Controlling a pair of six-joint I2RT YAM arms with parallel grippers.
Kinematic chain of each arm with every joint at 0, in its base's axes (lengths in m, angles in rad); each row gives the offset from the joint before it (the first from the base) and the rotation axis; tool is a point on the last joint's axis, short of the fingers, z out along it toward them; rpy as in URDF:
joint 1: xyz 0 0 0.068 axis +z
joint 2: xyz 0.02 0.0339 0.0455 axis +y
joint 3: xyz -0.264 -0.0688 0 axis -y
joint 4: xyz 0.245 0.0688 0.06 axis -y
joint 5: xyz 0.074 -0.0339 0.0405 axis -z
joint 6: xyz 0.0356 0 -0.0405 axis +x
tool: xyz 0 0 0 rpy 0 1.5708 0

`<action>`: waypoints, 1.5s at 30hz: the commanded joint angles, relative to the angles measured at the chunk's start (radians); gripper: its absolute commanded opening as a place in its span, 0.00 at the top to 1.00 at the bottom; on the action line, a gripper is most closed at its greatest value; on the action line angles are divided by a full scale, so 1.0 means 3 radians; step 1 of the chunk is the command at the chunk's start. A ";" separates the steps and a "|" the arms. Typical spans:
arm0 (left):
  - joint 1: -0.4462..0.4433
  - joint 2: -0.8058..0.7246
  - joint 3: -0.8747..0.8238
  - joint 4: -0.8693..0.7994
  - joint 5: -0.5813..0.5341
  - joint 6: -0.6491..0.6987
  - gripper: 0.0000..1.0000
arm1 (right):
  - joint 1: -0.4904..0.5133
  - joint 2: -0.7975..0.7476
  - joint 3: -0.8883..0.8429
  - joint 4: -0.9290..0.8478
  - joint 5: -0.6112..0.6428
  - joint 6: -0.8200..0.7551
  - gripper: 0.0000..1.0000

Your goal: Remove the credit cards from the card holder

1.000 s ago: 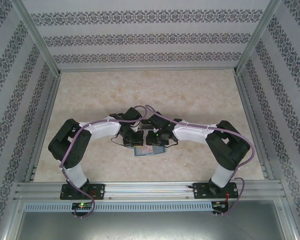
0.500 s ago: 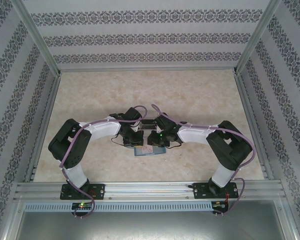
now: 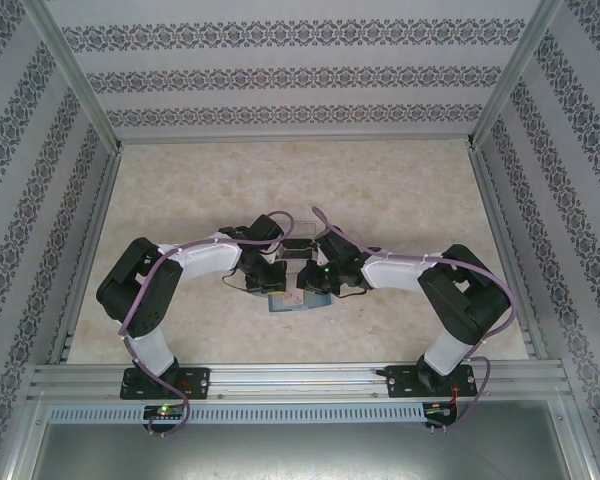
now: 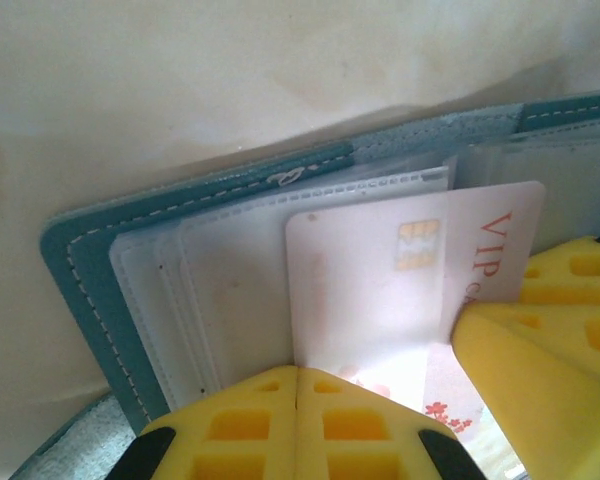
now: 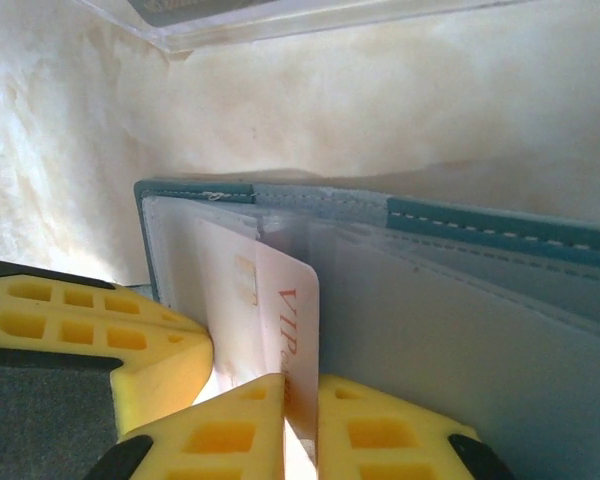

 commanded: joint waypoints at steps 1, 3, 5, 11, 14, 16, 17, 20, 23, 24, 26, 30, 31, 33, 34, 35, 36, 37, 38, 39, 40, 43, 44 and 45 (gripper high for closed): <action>-0.0038 0.0054 -0.0009 -0.0256 -0.0246 0.0081 0.98 | -0.0024 -0.0104 -0.0039 0.0033 -0.0015 -0.0026 0.86; -0.0038 0.0037 -0.0003 -0.0284 -0.0267 0.0092 0.98 | -0.0037 -0.0147 -0.0042 -0.0049 0.0039 -0.0071 0.87; -0.0039 0.0020 0.0005 -0.0308 -0.0282 0.0107 0.97 | -0.0057 -0.0182 -0.0044 -0.0136 0.0097 -0.0119 0.87; -0.0038 0.0005 0.0038 -0.0376 -0.0336 0.0150 0.98 | -0.0065 -0.0242 0.0042 -0.0518 0.0317 -0.0311 0.88; -0.0038 0.0002 0.0054 -0.0398 -0.0366 0.0163 0.98 | -0.0069 -0.0277 0.0082 -0.0703 0.0434 -0.0395 0.89; -0.0038 0.0002 0.0054 -0.0413 -0.0382 0.0174 0.98 | -0.0067 -0.0302 0.0121 -0.0838 0.0538 -0.0455 0.88; -0.0038 0.0002 0.0056 -0.0418 -0.0385 0.0178 0.98 | -0.0067 -0.0311 0.0139 -0.0907 0.0586 -0.0483 0.89; -0.0041 -0.0001 0.0055 -0.0429 -0.0398 0.0189 0.98 | -0.0066 -0.0328 0.0198 -0.1073 0.0710 -0.0561 0.89; -0.0038 0.0000 0.0055 -0.0418 -0.0383 0.0194 0.97 | -0.0066 -0.0334 0.0246 -0.1169 0.0780 -0.0617 0.89; -0.0039 0.0000 0.0059 -0.0418 -0.0380 0.0194 0.97 | -0.0069 -0.0331 0.0261 -0.1185 0.0783 -0.0628 0.89; -0.0038 -0.0005 0.0056 -0.0411 -0.0379 0.0195 0.97 | -0.0065 -0.0320 0.0290 -0.1199 0.0778 -0.0649 0.89; -0.0038 -0.0007 0.0048 -0.0394 -0.0364 0.0183 0.97 | -0.0053 -0.0277 0.0345 -0.1213 0.0774 -0.0669 0.89; -0.0038 -0.0005 0.0044 -0.0393 -0.0367 0.0180 0.97 | -0.0050 -0.0269 0.0361 -0.1224 0.0777 -0.0681 0.89; -0.0038 -0.0007 0.0039 -0.0377 -0.0358 0.0174 0.97 | -0.0043 -0.0244 0.0387 -0.1229 0.0776 -0.0693 0.89; -0.0039 -0.0005 0.0034 -0.0371 -0.0352 0.0172 0.97 | -0.0036 -0.0225 0.0409 -0.1234 0.0772 -0.0707 0.89; -0.0038 0.0000 0.0034 -0.0372 -0.0349 0.0171 0.98 | -0.0034 -0.0208 0.0436 -0.1248 0.0770 -0.0723 0.89; -0.0038 0.0000 0.0035 -0.0371 -0.0346 0.0173 0.97 | -0.0031 -0.0188 0.0455 -0.1263 0.0770 -0.0735 0.89; -0.0038 -0.0001 0.0035 -0.0373 -0.0344 0.0173 0.97 | -0.0021 -0.0171 0.0485 -0.1279 0.0769 -0.0749 0.89; -0.0039 0.0000 0.0034 -0.0368 -0.0344 0.0174 0.97 | -0.0014 -0.0152 0.0517 -0.1298 0.0772 -0.0761 0.89; -0.0041 0.0000 0.0036 -0.0367 -0.0345 0.0176 0.97 | -0.0008 -0.0133 0.0543 -0.1310 0.0768 -0.0771 0.89; -0.0040 0.0000 0.0035 -0.0367 -0.0349 0.0171 0.97 | 0.0005 -0.0106 0.0573 -0.1325 0.0751 -0.0781 0.89; -0.0039 0.0010 0.0034 -0.0362 -0.0339 0.0169 0.97 | 0.0059 -0.0034 0.0660 -0.1372 0.0727 -0.0800 0.88; -0.0038 0.0014 0.0040 -0.0362 -0.0336 0.0169 0.97 | 0.0073 -0.0020 0.0684 -0.1385 0.0722 -0.0792 0.86; -0.0038 0.0015 0.0039 -0.0362 -0.0336 0.0169 0.97 | 0.0093 -0.0010 0.0699 -0.1390 0.0720 -0.0780 0.85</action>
